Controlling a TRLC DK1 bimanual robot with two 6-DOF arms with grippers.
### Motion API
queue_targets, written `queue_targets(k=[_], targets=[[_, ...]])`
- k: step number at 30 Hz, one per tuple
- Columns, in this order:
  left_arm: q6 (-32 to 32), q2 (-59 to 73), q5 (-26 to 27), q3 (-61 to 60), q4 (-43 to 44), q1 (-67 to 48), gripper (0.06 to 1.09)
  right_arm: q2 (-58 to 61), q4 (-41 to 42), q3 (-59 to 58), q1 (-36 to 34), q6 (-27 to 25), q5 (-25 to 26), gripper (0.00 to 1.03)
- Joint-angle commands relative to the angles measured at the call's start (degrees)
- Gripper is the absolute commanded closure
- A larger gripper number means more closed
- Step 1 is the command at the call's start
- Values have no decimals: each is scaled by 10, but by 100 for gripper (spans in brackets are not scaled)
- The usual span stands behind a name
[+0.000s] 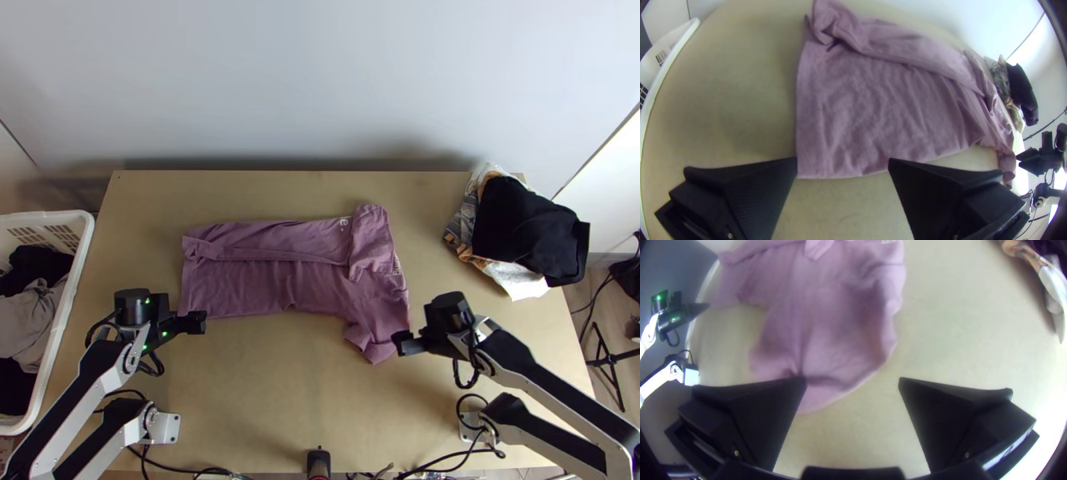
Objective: Fold the t-shirt
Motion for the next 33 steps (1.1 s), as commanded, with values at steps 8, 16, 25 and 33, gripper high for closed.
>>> queue_targets(k=[8, 16, 25, 33], targets=[[-6, -23, 1, -3, -1, -7, 10, 70, 30, -5, 64, 35, -23, 7], [-30, -12, 0, -7, 22, -32, 14, 108, 73, 7, 66, 37, -22, 18], [-43, -12, -13, -14, 52, -26, 105, 107, 106, 15, 56, -2, 29, 100], [-39, -62, -6, 31, 20, 27, 105, 62, 38, 101, 3, -24, 27, 100]])
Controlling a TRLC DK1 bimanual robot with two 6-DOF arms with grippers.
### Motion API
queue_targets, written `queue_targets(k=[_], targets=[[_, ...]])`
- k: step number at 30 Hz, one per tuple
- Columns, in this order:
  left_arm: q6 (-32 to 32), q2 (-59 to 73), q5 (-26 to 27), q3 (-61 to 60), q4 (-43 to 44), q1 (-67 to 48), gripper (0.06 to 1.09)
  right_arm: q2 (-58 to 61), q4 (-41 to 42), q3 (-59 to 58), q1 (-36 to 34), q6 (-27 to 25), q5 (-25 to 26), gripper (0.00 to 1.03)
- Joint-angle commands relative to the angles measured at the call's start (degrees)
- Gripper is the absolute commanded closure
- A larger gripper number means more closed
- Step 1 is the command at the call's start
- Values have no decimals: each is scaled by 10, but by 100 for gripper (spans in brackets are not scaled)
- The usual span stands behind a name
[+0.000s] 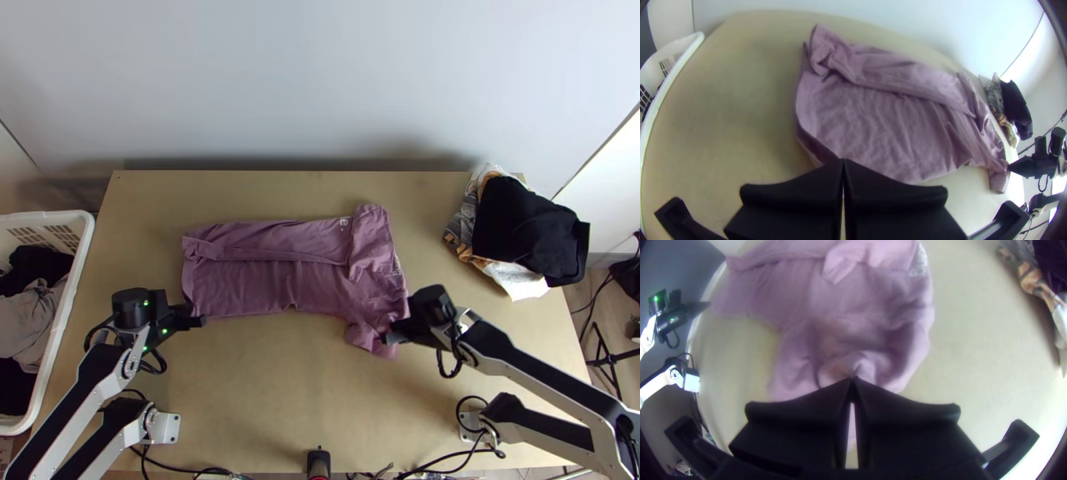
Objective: Fold the t-shirt
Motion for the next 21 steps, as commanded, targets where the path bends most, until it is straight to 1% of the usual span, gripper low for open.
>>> queue_targets(k=[1, 4, 10, 16, 21], targets=[[-9, -35, 13, 39, -18, 51, 105, -22, -57, 84, -34, -26, 4, 100], [-26, -42, 28, 62, -20, 63, 105, -11, -67, 135, -47, -32, -1, 100], [-68, -34, 31, 96, -4, 65, 105, 27, -67, 214, -61, -31, -3, 100], [-72, -1, 31, 108, 24, 104, 105, 64, -60, 269, -84, -33, -2, 100], [-86, 63, 33, 139, 52, 149, 105, 129, -38, 324, -124, -34, -3, 100]])
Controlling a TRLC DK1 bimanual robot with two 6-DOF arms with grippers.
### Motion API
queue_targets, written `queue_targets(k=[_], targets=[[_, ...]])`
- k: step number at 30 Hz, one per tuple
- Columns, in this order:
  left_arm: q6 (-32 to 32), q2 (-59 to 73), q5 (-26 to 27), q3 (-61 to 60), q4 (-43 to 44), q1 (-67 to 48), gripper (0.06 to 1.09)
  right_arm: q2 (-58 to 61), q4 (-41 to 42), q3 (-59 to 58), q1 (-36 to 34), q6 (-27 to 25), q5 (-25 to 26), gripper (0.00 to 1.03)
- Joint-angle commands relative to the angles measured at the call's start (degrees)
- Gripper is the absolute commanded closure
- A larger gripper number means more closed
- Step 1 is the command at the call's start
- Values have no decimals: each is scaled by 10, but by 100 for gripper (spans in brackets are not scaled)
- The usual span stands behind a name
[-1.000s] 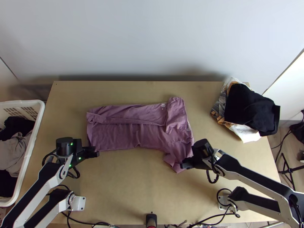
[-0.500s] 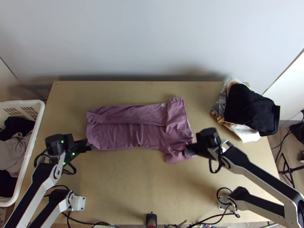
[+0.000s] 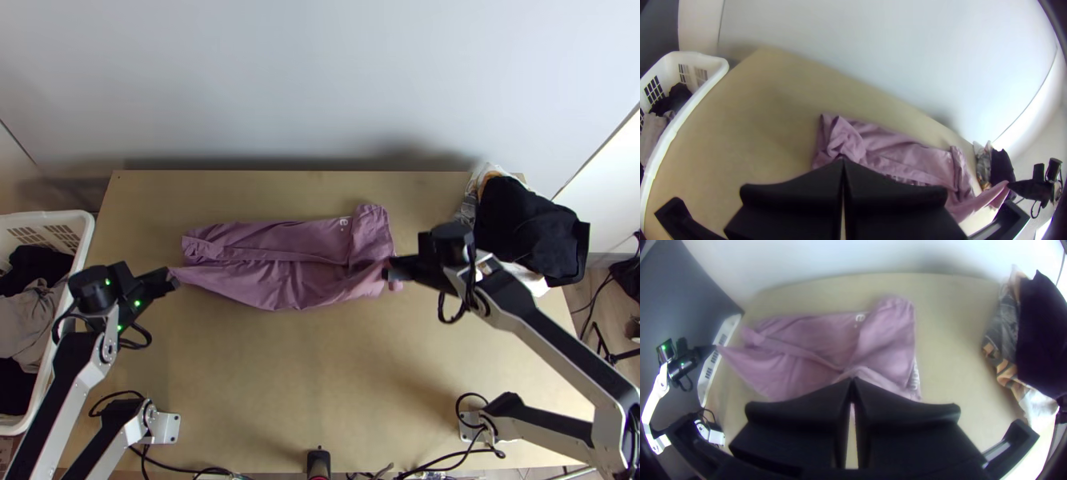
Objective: Fold the t-shirt
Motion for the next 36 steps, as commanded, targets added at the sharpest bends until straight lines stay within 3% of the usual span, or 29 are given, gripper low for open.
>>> queue_targets(k=[1, 12, 23, 36], targets=[[-22, 74, 1, 42, 32, 52, 105, 82, 25, 82, -44, 0, -1, 100], [-88, 194, -2, 114, 78, 46, 105, 242, 67, 192, -84, 39, -1, 100], [-103, 332, -71, 174, 96, 46, 105, 313, 121, 197, -124, 39, -1, 100], [-90, 463, -91, 268, 5, 19, 105, 383, 137, 201, -128, 40, 0, 100]])
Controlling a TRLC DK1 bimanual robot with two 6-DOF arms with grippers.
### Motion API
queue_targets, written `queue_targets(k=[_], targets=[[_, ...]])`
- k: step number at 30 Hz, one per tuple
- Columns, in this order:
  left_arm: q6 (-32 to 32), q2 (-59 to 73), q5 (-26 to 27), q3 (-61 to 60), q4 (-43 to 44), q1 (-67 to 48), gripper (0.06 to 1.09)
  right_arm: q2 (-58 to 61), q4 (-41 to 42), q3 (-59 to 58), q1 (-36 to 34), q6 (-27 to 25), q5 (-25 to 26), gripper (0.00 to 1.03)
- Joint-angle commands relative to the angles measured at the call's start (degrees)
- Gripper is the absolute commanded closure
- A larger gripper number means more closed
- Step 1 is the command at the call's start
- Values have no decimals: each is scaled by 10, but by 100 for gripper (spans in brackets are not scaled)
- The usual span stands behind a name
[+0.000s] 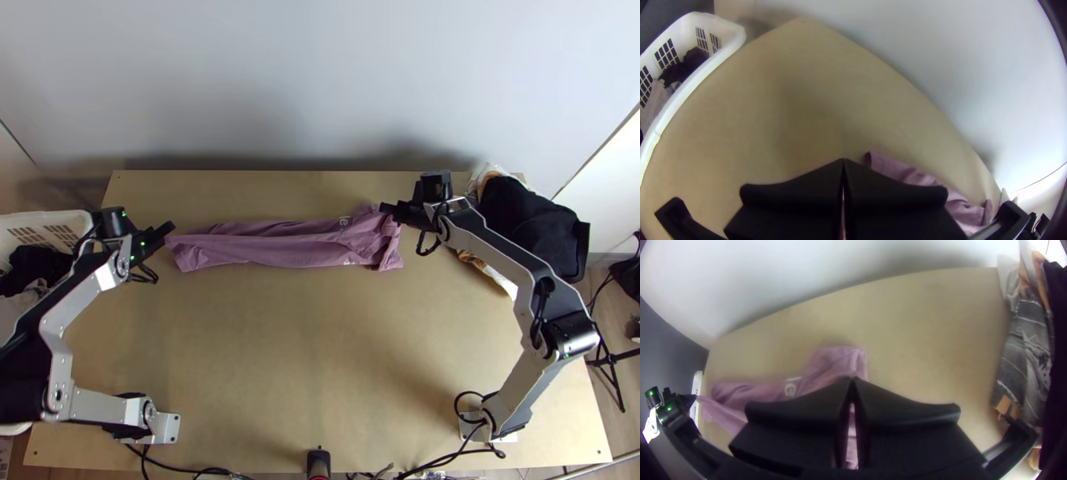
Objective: Fold the t-shirt
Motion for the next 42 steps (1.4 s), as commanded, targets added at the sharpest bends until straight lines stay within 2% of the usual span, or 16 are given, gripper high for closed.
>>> queue_targets(k=[1, 4, 5, 6, 7, 8, 9, 10, 16, 19, 23, 26, 30, 35, 42], targets=[[5, 71, -7, 53, -52, -10, 105, 37, 6, 3, -3, 0, 0, 100], [5, 89, -7, 72, -76, -11, 104, 45, 10, 5, -12, 10, 0, 100], [6, 95, -6, 82, -91, -11, 98, 46, 10, 4, -13, 9, 0, 99], [8, 98, -4, 89, -107, -12, 80, 45, 10, 1, -15, 9, 0, 90], [9, 98, -3, 95, -120, -13, 49, 43, 9, -2, -16, 9, 0, 67], [9, 92, -2, 96, -127, -13, 16, 39, 7, -7, -17, 10, 0, 37], [9, 83, -2, 94, -128, -13, 10, 34, 6, -13, -18, 14, 0, 10], [8, 76, -2, 94, -129, -13, 10, 28, 0, -17, -19, 15, -1, 3], [8, -17, 7, 70, -144, 2, 10, -74, -72, -41, -11, 21, -8, 4], [6, -86, 38, 29, -133, 16, 10, -170, -73, -81, -5, 29, -9, 4], [6, -140, 44, -19, -104, 35, 10, -264, -78, -106, 3, 38, -14, 4], [7, -139, 59, -33, -98, 59, 10, -306, -98, -110, 9, 45, -15, 4], [3, -138, 113, -57, -98, 59, 10, -339, -117, -120, 15, 51, -15, 4], [-11, -138, 118, -88, -22, 23, 11, -352, -149, -110, 23, 54, -23, 4], [-21, -57, 148, -45, -21, 8, 11, -370, -204, -99, 30, 50, -28, 4]])
